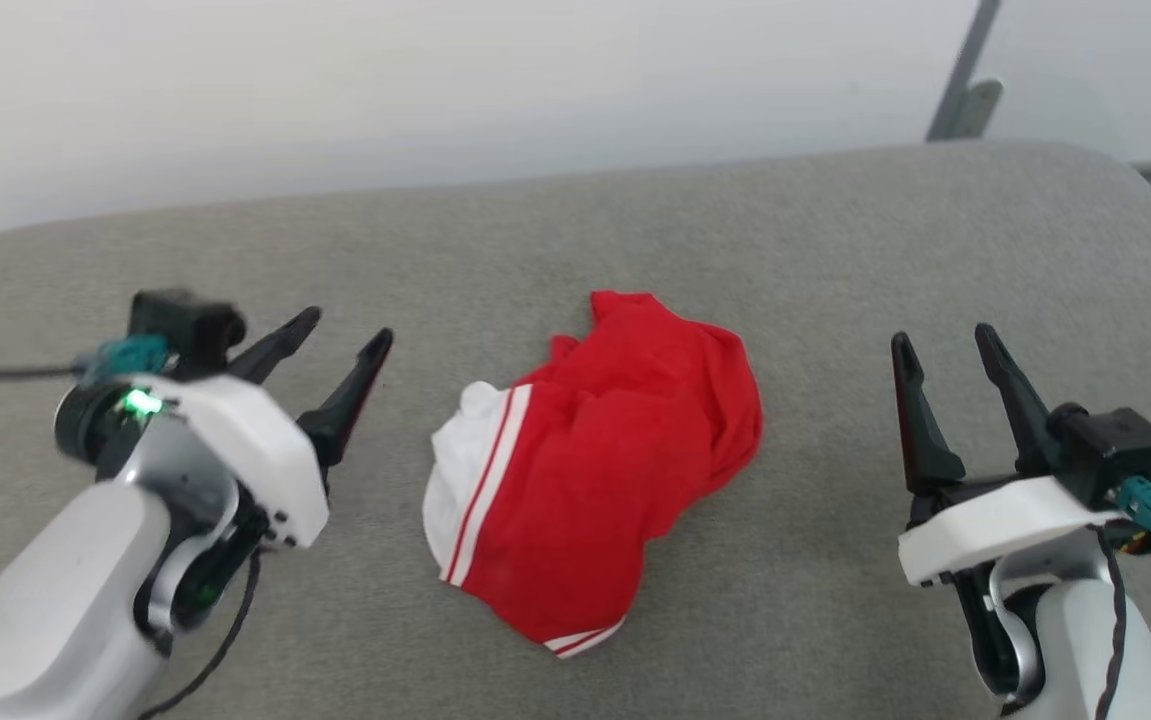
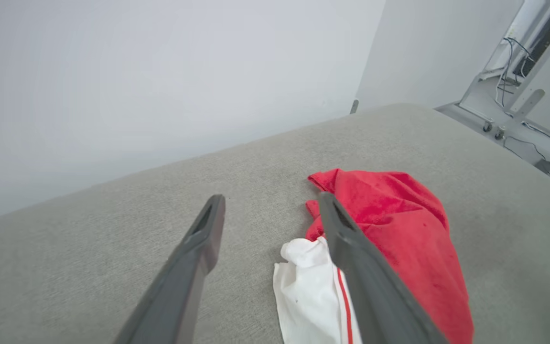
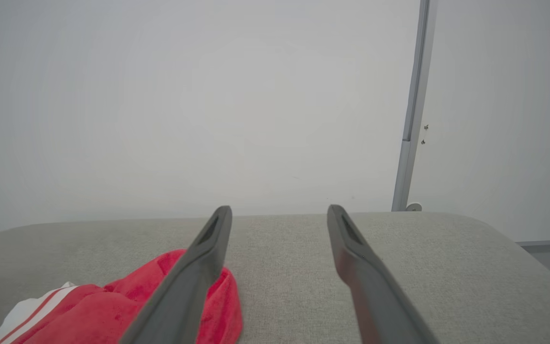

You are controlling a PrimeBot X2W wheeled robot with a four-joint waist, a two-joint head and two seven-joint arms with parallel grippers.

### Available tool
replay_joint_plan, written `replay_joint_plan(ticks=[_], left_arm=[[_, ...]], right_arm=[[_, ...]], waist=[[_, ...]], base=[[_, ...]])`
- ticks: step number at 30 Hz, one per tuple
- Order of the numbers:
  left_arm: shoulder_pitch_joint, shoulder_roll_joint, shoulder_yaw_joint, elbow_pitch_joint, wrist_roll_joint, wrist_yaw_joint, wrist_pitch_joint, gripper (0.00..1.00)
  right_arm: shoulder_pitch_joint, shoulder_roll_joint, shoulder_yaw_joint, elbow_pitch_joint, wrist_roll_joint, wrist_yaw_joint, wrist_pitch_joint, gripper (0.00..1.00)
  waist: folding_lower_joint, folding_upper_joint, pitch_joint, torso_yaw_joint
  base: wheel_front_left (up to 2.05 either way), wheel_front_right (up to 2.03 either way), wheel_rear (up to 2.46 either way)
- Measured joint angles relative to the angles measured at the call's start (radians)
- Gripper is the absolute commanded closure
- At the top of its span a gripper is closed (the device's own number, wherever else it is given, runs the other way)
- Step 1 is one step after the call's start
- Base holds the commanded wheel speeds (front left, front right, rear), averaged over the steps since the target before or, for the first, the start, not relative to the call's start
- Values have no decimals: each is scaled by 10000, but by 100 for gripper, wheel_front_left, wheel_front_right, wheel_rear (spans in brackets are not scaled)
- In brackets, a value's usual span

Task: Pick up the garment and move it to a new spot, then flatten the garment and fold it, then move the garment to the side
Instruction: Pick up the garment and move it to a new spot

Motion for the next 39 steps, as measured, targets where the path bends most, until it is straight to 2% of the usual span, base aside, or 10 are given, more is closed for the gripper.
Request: replay_joint_plan(ticks=[13, 21, 23, 28, 39], left_arm=[[2866, 575, 1342, -759, -151, 1147, -3168, 0], [4508, 554, 2385, -1546, -111, 1745, -3881, 0], [4896, 491, 2698, -1684, 36, 1756, -3912, 0], [5668, -148, 3682, -1994, 571, 1607, -3916, 0], [6791, -1542, 5072, -2075, 1827, 550, -3923, 0]], right_arm=[[827, 2, -293, -67, 48, 0, 0, 0], [1053, 2, -393, -146, 54, 0, -2, 0], [1083, 4, -430, -163, 54, 0, -6, 0], [1223, 2, -520, -178, 54, 0, -92, 0], [1469, 4, -654, -159, 38, 0, -301, 0]], waist=[[0, 0, -866, 1040], [0, 0, -1037, 1404], [0, 0, -1054, 1480], [0, 0, -1085, 1639], [0, 0, -1174, 1723]], base=[[0, 0, 0], [0, 0, 0], [0, 0, 0], [0, 0, 0], [0, 0, 0]])
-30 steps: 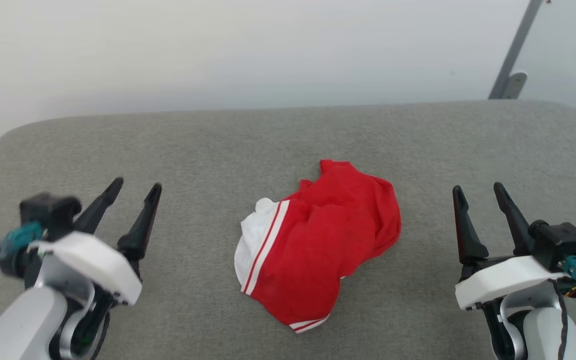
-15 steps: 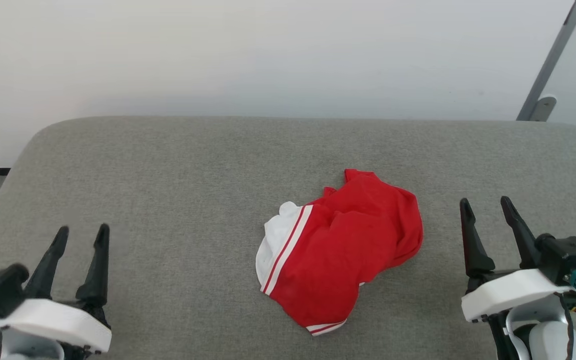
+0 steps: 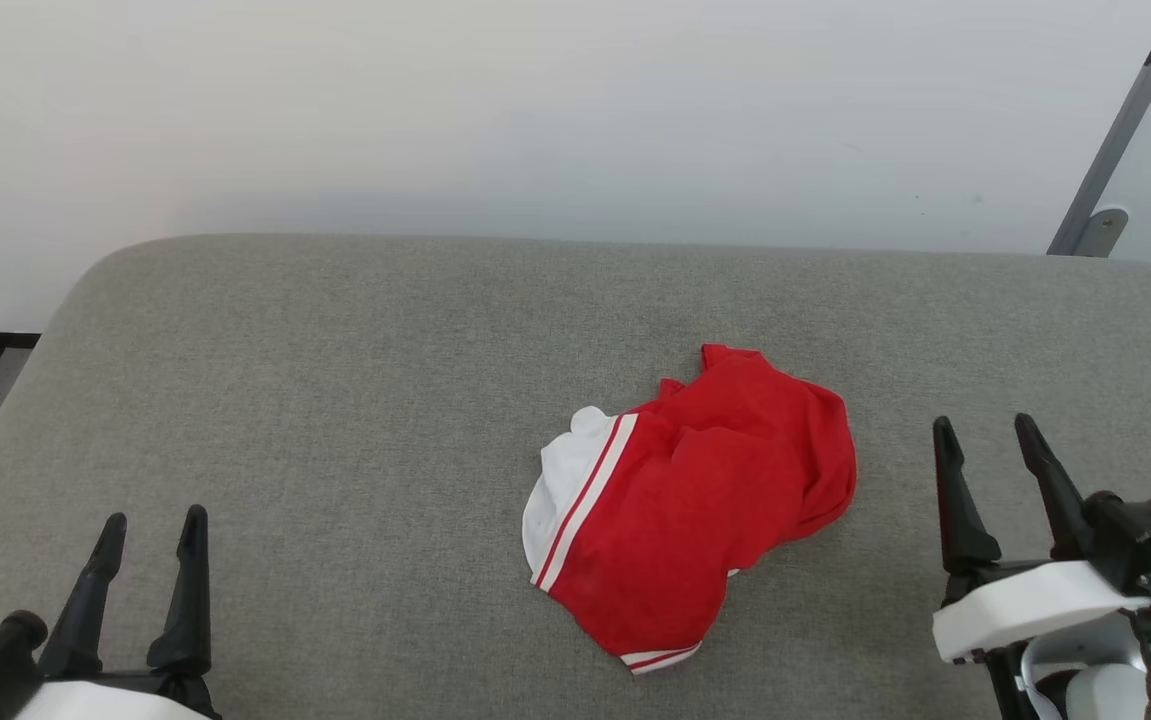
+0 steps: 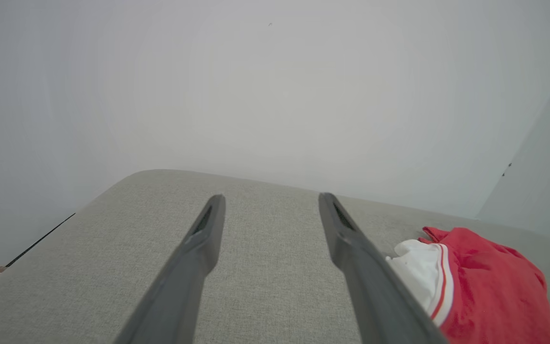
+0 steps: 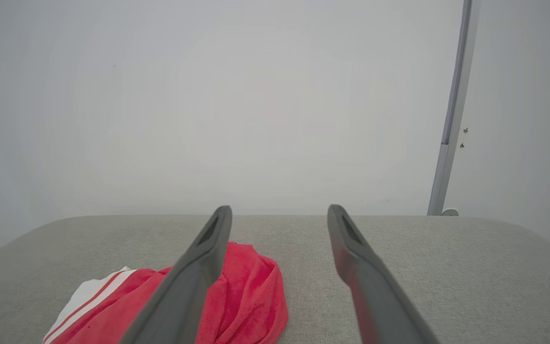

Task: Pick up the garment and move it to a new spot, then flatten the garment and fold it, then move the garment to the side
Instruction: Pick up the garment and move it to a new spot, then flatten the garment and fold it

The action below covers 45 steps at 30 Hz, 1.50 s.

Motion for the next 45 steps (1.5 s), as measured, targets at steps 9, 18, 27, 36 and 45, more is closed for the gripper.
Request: replay_joint_plan(ticks=[9, 18, 27, 36, 45], left_arm=[[58, -823, 658, 207, 644, -788, 0, 0], [50, -1450, 1095, 460, 1229, -1417, 0, 0], [8, -1799, 1313, 531, 1578, -1722, 0, 0], [-7, -1919, 1425, 568, 1737, -1816, 0, 0], [-64, -1887, 1290, 685, 1749, -1837, -2, 0]], right_arm=[[213, -4, -305, -88, -94, 0, -134, 0], [394, -4, -447, -77, -75, 0, -86, 0], [567, 0, -468, -35, 102, 0, -90, 0], [613, -2, -462, 13, 201, 0, -56, 0], [641, 0, -320, 13, 286, 0, -58, 0]], waist=[[0, 0, 42, -50], [0, 0, 90, -111], [0, 0, 135, -173], [0, 0, 153, -250], [0, 0, 177, -256]], base=[[0, 0, 0], [0, 0, 0], [0, 0, 0], [0, 0, 0], [0, 0, 0]])
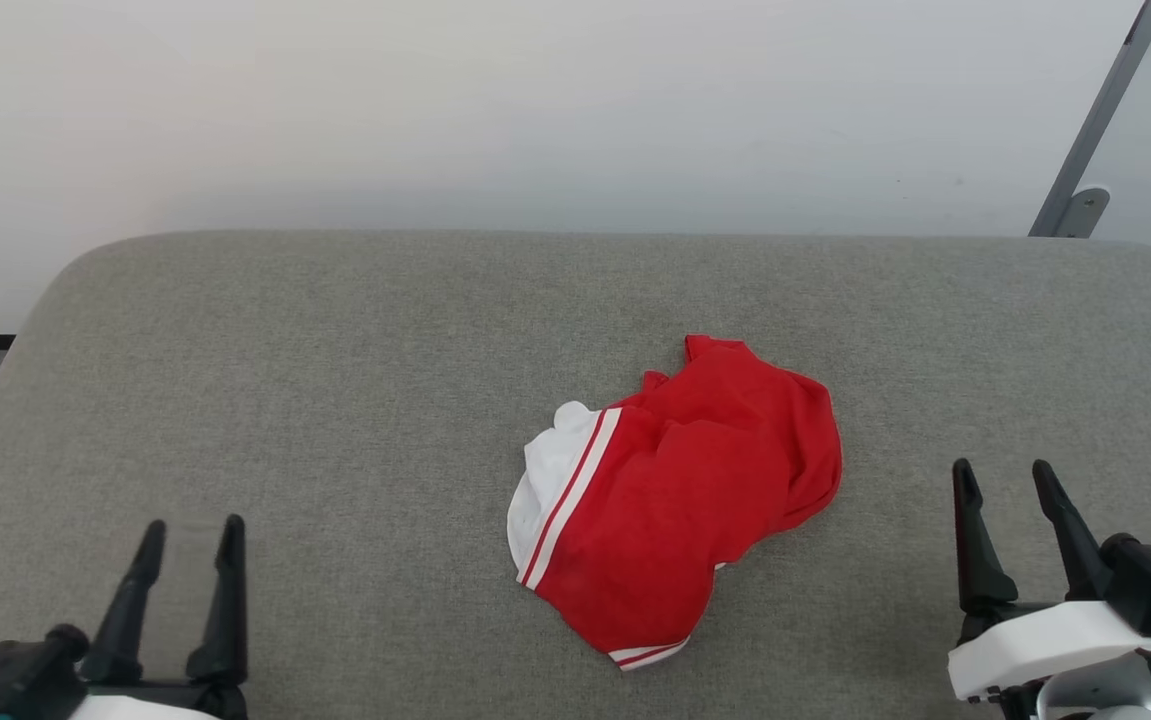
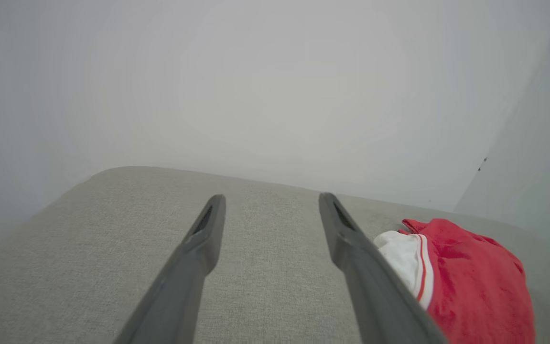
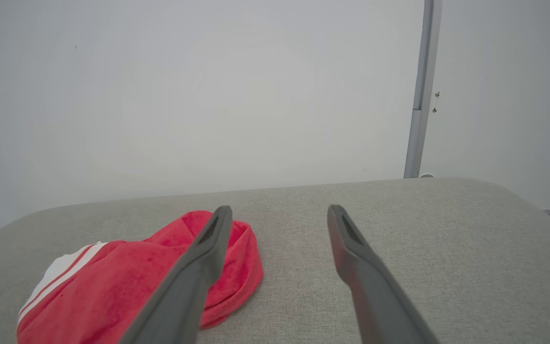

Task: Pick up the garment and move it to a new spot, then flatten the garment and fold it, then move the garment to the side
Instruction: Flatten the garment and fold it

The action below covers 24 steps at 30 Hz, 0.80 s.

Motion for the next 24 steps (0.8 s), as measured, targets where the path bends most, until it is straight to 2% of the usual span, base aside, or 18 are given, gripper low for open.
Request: replay_joint_plan(ticks=[3, 6, 11, 16, 19, 20, 24], left_arm=[[-81, 171, -391, 107, -201, -8, 27, 0], [-332, 541, -963, 61, -794, -8, 543, 0], [-1265, 1365, -1726, -309, -2056, -8, 2044, 0], [-2529, 2109, -2429, -558, -2788, -10, 3511, 0], [-3352, 2393, -2907, -510, -3160, -8, 4449, 0], [-3932, 2514, -3195, -349, -3348, -10, 5060, 0], [-4944, 2669, -3816, 13, -3657, -10, 6184, 0]], right_arm=[[7, 0, 96, -6, 10, 0, 4, 0], [-25, -2, 240, -10, 8, 0, 58, 0], [-304, 0, 529, -59, -75, 0, 192, 0], [-818, 0, 899, -19, -94, 0, 286, 0], [-1108, 4, 1051, 15, -167, 0, 299, 0], [-1294, 2, 1080, 56, -194, 0, 268, 0], [-1624, 2, 1177, 82, -215, 0, 186, 0]], waist=[[0, 0, 19, 5], [0, 0, 61, 0], [0, 0, 263, -83], [-1, 0, 580, -318], [0, -1, 755, -528], [0, 0, 858, -679], [0, 0, 1100, -973]], base=[[0, 0, 0], [0, 0, 0], [0, 0, 0], [0, 0, 0], [0, 0, 0], [0, 0, 0], [0, 0, 0]])
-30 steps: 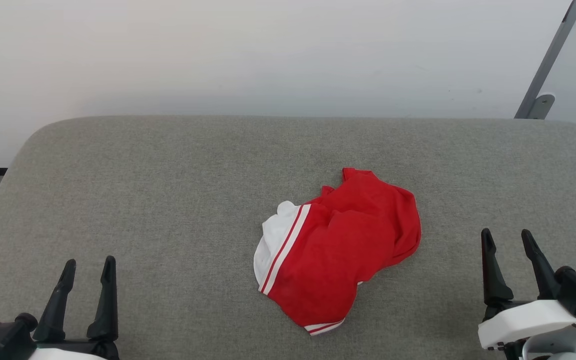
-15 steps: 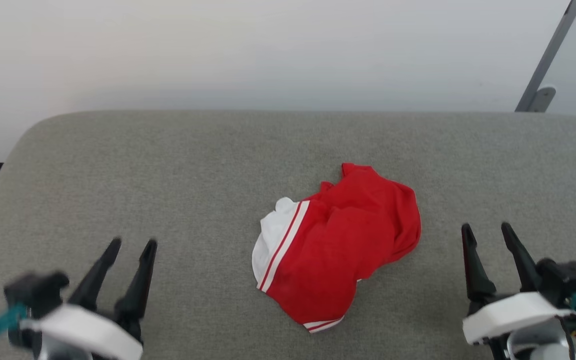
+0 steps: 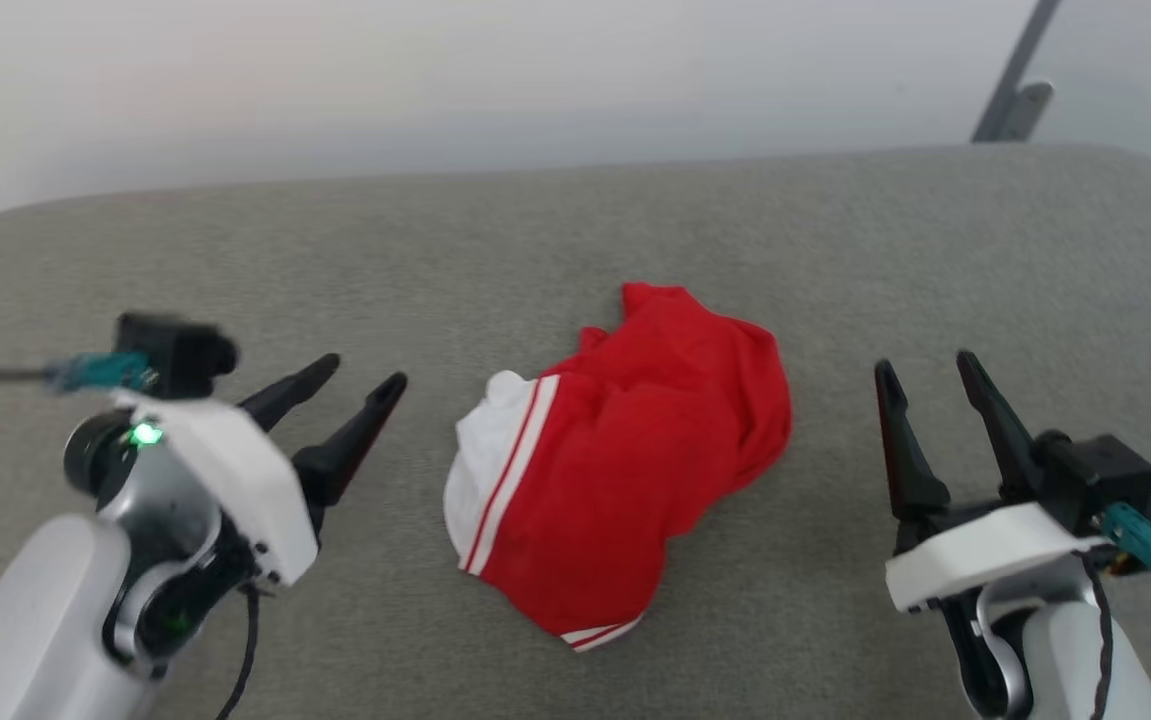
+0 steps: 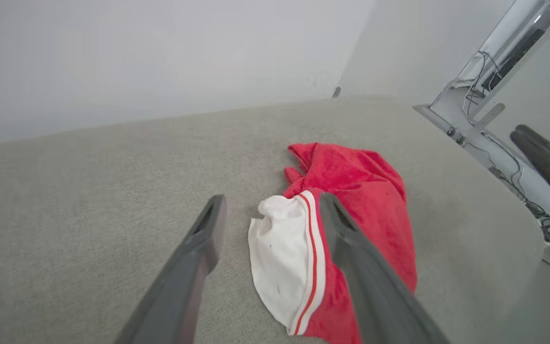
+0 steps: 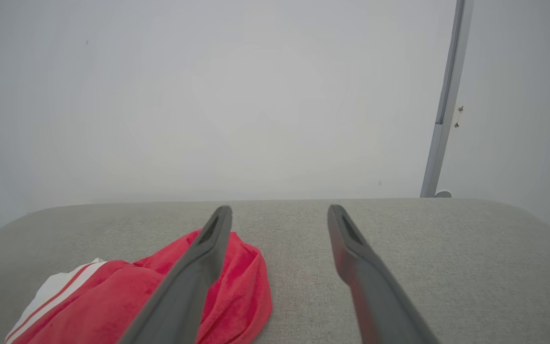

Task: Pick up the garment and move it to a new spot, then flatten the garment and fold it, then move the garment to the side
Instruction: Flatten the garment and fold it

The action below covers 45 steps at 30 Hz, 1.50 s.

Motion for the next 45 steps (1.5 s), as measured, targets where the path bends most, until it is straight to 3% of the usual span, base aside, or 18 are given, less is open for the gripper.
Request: replay_joint_plan(ticks=[16, 24, 35, 36, 37, 38, 45], left_arm=[[-2113, -15, -1411, 2167, -535, 180, 3448, 0], [-2544, -217, -1776, 3035, -453, 357, 4094, 0], [-3159, -727, -1916, 4801, -502, 324, 4197, 0], [-3207, -765, -1916, 4922, -546, 307, 4207, 4], [-3253, -790, -1919, 5032, -577, 290, 4209, 69], [-3322, -815, -1931, 5124, -579, 247, 4203, 100], [-3471, -865, -1802, 5448, -736, 142, 3835, 100]], right_arm=[[-714, 0, 222, 326, 44, 0, -426, 0], [-924, -2, 267, 464, 67, 0, -566, 0], [-1325, -2, 405, 640, 136, 0, -757, 0], [-1338, 0, 403, 650, 136, 0, -790, 0], [-1339, 0, 395, 671, 134, 0, -803, 0], [-1339, -2, 364, 688, 128, 0, -811, 0], [-1361, 0, 59, 742, 27, 0, -888, 0]], waist=[[0, 0, 902, -1079], [0, 0, 1301, -1237], [0, 0, 1847, -1452], [0, 0, 1874, -1455], [0, 0, 1896, -1453], [0, 0, 1911, -1438], [0, 0, 1872, -1178]], base=[[0, 0, 0], [0, 0, 0], [0, 0, 0], [0, 0, 0], [0, 0, 0], [0, 0, 0], [0, 0, 0]])
